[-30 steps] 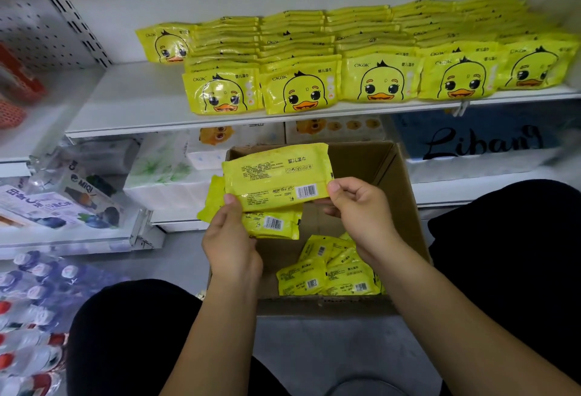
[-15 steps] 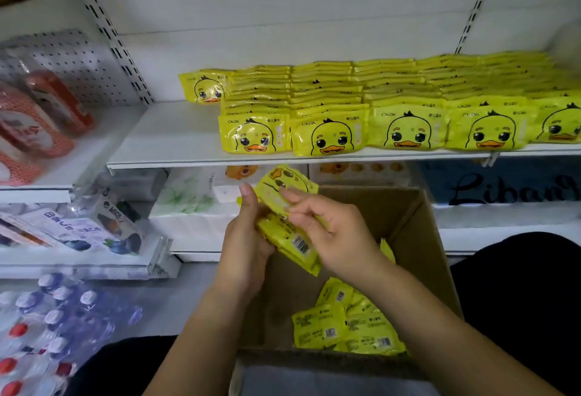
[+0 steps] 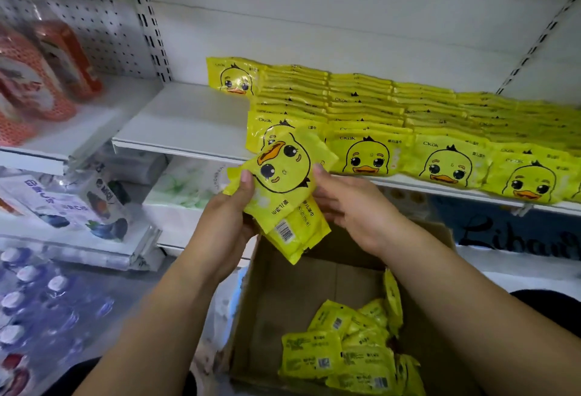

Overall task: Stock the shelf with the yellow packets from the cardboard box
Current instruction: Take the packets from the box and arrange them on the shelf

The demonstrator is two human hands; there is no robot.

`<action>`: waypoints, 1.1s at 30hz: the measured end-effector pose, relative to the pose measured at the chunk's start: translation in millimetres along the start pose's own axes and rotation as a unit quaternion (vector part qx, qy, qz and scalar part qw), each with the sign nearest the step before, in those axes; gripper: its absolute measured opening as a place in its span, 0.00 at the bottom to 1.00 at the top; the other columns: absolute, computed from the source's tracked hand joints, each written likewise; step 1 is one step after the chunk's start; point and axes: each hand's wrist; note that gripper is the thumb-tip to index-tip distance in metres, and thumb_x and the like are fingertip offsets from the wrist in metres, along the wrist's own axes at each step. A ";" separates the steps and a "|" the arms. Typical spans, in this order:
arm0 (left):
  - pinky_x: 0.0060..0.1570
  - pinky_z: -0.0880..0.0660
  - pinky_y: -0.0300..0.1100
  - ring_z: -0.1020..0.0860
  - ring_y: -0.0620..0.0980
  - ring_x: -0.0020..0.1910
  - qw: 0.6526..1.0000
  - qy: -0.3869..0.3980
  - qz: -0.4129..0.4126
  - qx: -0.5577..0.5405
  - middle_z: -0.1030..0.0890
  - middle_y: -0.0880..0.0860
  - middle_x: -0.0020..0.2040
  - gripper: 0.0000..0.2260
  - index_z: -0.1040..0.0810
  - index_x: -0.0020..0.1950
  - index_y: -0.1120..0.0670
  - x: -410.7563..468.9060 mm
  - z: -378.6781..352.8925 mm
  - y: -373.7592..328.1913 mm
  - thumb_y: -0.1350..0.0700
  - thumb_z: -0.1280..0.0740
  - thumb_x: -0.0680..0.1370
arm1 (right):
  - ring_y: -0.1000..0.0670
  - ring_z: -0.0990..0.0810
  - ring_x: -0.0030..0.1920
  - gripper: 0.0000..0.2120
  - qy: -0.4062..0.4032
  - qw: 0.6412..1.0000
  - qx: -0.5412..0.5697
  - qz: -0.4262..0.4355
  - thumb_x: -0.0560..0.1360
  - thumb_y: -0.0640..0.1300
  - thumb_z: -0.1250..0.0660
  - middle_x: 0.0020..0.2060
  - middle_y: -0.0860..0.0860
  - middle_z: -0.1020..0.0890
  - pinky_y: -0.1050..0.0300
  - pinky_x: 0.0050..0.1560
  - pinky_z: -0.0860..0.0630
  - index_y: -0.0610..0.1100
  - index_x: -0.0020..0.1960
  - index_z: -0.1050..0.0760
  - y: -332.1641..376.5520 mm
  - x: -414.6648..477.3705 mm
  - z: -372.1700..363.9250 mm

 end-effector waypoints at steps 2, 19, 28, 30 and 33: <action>0.63 0.23 0.58 0.18 0.56 0.63 1.000 0.017 -0.017 0.009 0.16 0.55 0.63 0.25 0.24 0.71 0.55 5.4 4.9 -8.5 0.43 0.39 0.79 | 0.49 0.14 0.48 0.13 0.025 0.998 0.055 -0.021 0.76 0.52 0.28 0.50 0.48 0.13 0.52 0.46 0.20 0.46 0.55 0.19 5.9 9.2 -16.1; 0.47 0.16 0.48 0.16 0.51 0.51 0.879 -0.340 -0.160 -0.295 0.19 0.48 0.56 0.29 0.31 0.75 0.48 66.4 85.5 -62.4 0.70 0.31 0.79 | 0.43 0.14 0.46 0.11 0.087 0.990 0.078 -0.076 0.81 0.42 0.35 0.50 0.41 0.14 0.37 0.43 0.19 0.39 0.61 0.23 138.1 158.8 -138.6; 0.63 0.22 0.60 0.17 0.53 0.59 0.835 -0.405 -0.161 -0.335 0.21 0.47 0.64 0.44 0.46 0.82 0.42 92.6 88.8 -59.3 0.71 0.29 0.76 | 0.50 0.16 0.44 0.08 -0.023 0.938 -0.260 0.229 0.71 0.45 0.21 0.43 0.50 0.15 0.54 0.48 0.19 0.50 0.46 0.20 177.5 281.4 -180.8; 0.62 0.21 0.59 0.17 0.54 0.58 0.842 -0.393 -0.133 -0.346 0.20 0.48 0.62 0.44 0.47 0.82 0.43 96.1 82.3 -57.1 0.71 0.29 0.76 | 0.50 0.15 0.44 0.09 -0.002 0.909 -0.320 0.266 0.69 0.44 0.20 0.43 0.50 0.15 0.54 0.51 0.18 0.49 0.47 0.18 175.2 305.8 -186.7; 0.62 0.21 0.57 0.17 0.54 0.57 0.842 -0.385 -0.104 -0.364 0.20 0.45 0.56 0.44 0.47 0.82 0.43 104.9 77.4 -51.9 0.71 0.29 0.77 | 0.51 0.14 0.47 0.17 0.010 0.892 -0.346 0.291 0.68 0.44 0.20 0.47 0.49 0.13 0.52 0.56 0.18 0.44 0.55 0.16 172.7 344.6 -191.1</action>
Point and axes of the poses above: each hand's wrist, its own x-axis towards the middle knuckle, its own z-axis out of the back of the hand, y = z × x
